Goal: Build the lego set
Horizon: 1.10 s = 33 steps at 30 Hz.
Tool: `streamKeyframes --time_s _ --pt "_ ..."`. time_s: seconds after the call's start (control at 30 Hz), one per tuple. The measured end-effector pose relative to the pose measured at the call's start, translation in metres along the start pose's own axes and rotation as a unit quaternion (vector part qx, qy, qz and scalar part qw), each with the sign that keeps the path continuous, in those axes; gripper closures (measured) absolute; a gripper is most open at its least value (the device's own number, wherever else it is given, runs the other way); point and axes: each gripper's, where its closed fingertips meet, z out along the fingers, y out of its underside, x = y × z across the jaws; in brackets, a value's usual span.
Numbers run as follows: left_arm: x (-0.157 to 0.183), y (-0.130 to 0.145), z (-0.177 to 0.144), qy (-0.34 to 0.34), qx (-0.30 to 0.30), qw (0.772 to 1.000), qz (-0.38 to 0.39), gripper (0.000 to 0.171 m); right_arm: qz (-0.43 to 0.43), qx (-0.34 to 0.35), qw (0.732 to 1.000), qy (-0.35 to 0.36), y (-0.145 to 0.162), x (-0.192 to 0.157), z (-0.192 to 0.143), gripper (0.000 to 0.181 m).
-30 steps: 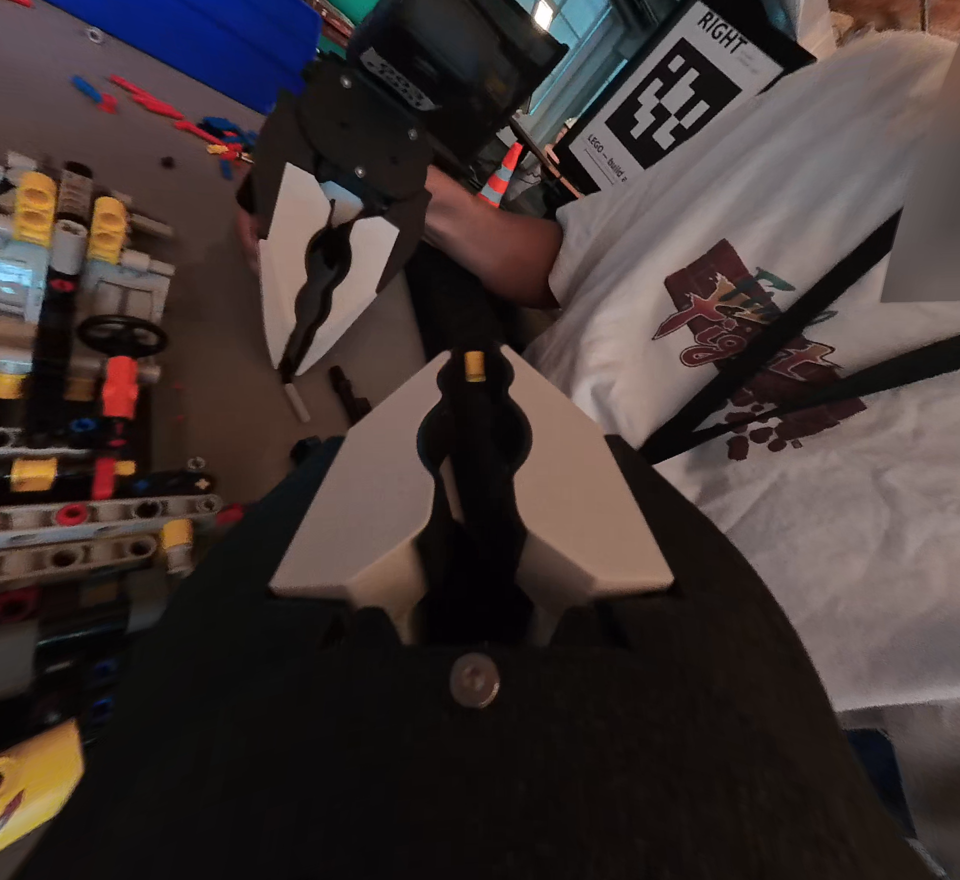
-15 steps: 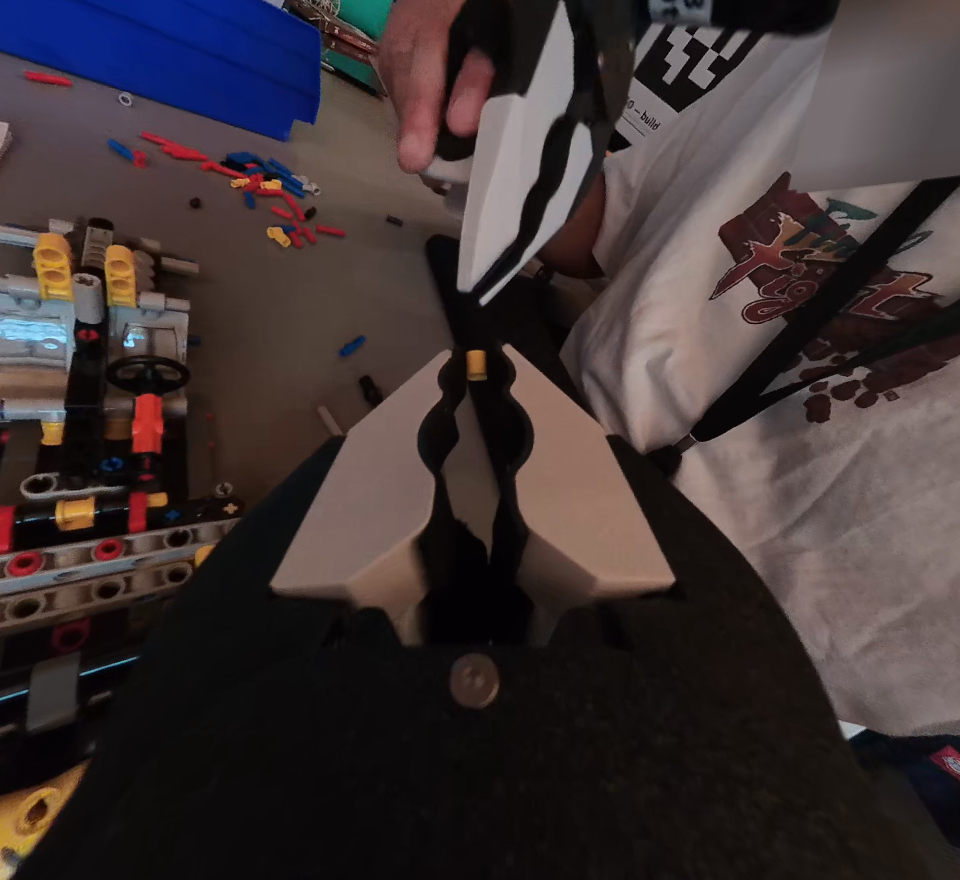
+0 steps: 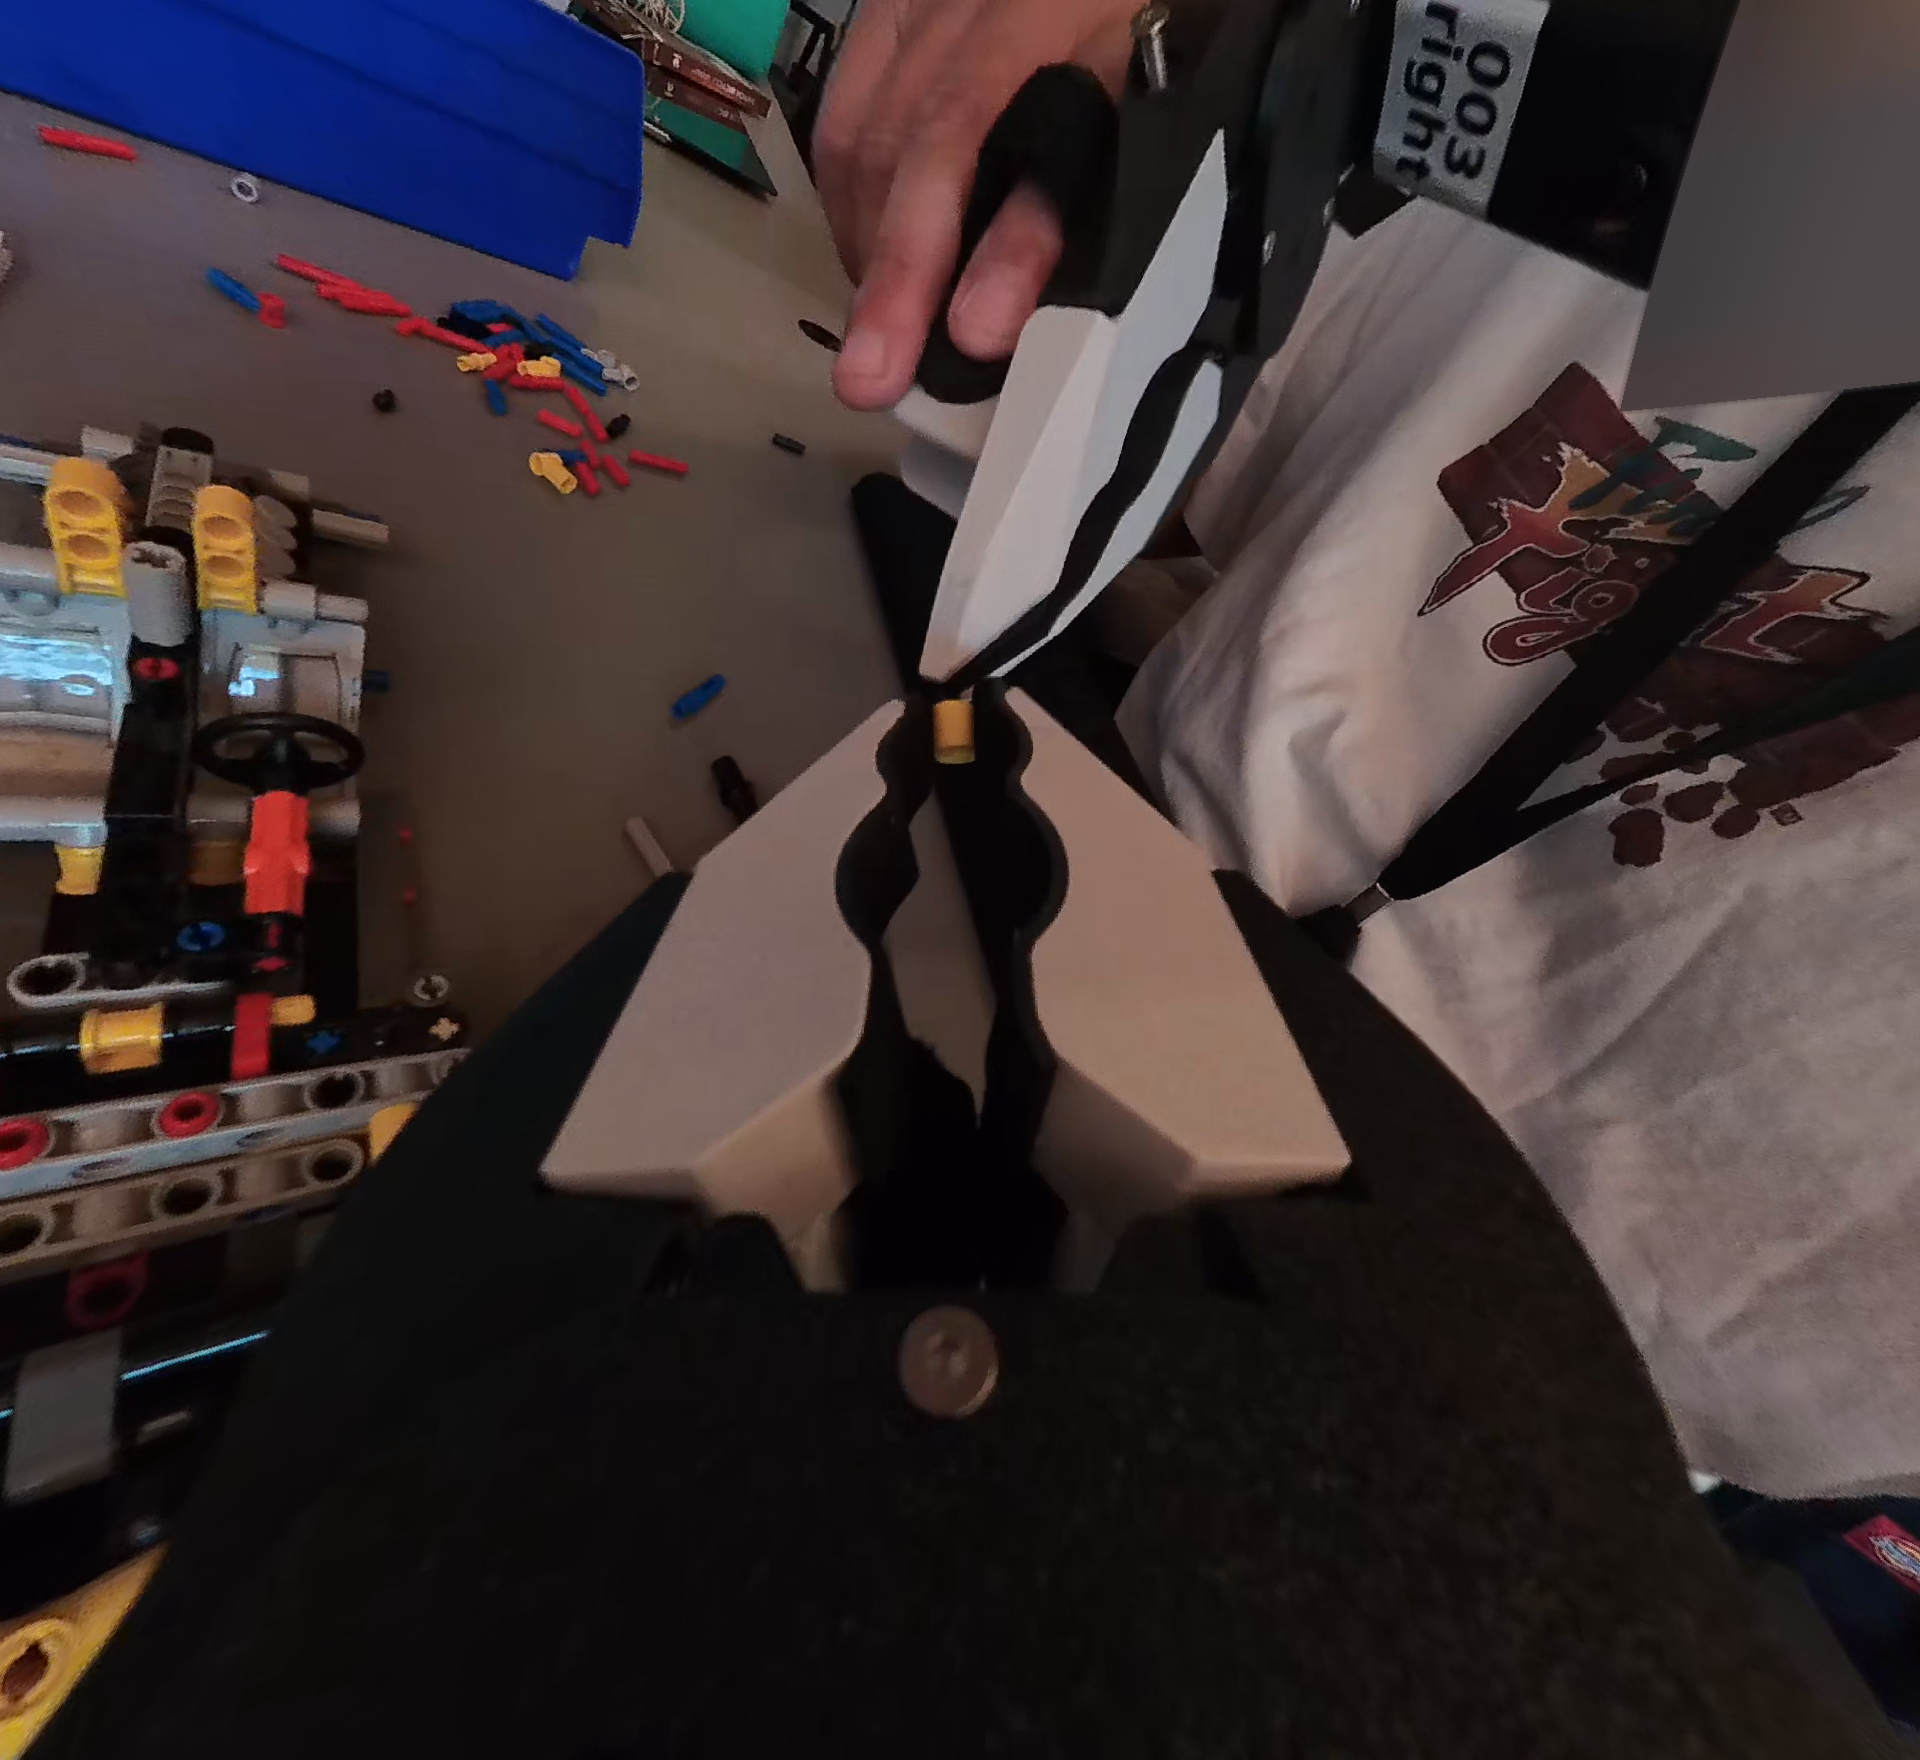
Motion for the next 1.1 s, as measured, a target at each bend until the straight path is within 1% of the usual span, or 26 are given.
streamKeyframes --time_s 0.07,0.17,0.23,0.27,0.3,0.37,0.43,0.47,0.5,0.53,0.6,0.67,0.73,0.8,0.87,0.93,1.1 --pt "-0.001 -0.002 -0.001 0.004 0.009 1.000 -0.011 0.167 0.022 0.001 1.000 -0.002 0.000 0.002 0.000 0.177" --pt "-0.005 -0.008 -0.004 -0.004 0.028 0.999 -0.023 0.167 0.090 0.032 0.995 0.001 0.004 0.008 -0.002 0.177" --pt "-0.011 -0.014 -0.010 -0.040 0.036 0.999 0.005 0.167 0.151 0.042 0.987 0.017 0.018 0.016 -0.008 0.177" --pt "-0.010 -0.020 -0.014 -0.057 0.043 0.997 0.033 0.166 0.195 0.059 0.979 0.008 0.024 0.015 -0.010 0.177" --pt "-0.007 -0.027 -0.016 -0.070 0.057 0.994 0.068 0.166 0.248 0.091 0.964 -0.017 0.024 0.009 -0.009 0.177" --pt "0.007 -0.041 -0.015 -0.079 0.089 0.982 0.143 0.166 0.339 0.188 0.920 -0.057 0.010 0.003 -0.007 0.177" --pt "0.021 -0.051 -0.013 -0.080 0.128 0.968 0.201 0.166 0.395 0.247 0.882 -0.071 0.001 0.004 0.001 0.177" --pt "0.024 -0.052 -0.012 -0.080 0.135 0.964 0.215 0.166 0.415 0.276 0.863 -0.076 -0.005 0.006 0.001 0.177" --pt "0.026 -0.051 -0.010 -0.078 0.135 0.963 0.219 0.166 0.429 0.299 0.848 -0.083 -0.012 0.007 0.000 0.177" --pt "0.026 -0.051 -0.010 -0.078 0.137 0.963 0.219 0.166 0.433 0.309 0.843 -0.084 -0.016 0.009 -0.001 0.177" --pt "0.028 -0.051 -0.008 -0.071 0.139 0.963 0.220 0.167 0.425 0.321 0.843 -0.080 -0.024 0.011 -0.005 0.177" --pt "0.026 -0.045 -0.004 -0.070 0.121 0.965 0.224 0.166 0.426 0.336 0.836 -0.081 -0.029 0.015 -0.011 0.177" --pt "0.026 -0.041 -0.002 -0.069 0.114 0.965 0.226 0.166 0.433 0.349 0.828 -0.073 -0.026 0.021 -0.017 0.177" --pt "0.024 -0.041 -0.002 -0.078 0.112 0.962 0.235 0.166 0.444 0.362 0.815 -0.086 -0.024 0.021 -0.022 0.177" --pt "0.023 -0.037 0.000 -0.081 0.100 0.961 0.244 0.166 0.450 0.364 0.809 -0.097 -0.023 0.018 -0.021 0.178" --pt "0.025 -0.038 0.001 -0.077 0.106 0.961 0.244 0.166 0.452 0.370 0.805 -0.101 -0.024 0.017 -0.021 0.177" --pt "0.027 -0.040 0.000 -0.075 0.117 0.958 0.251 0.166 0.472 0.400 0.775 -0.127 -0.028 0.019 -0.026 0.178"
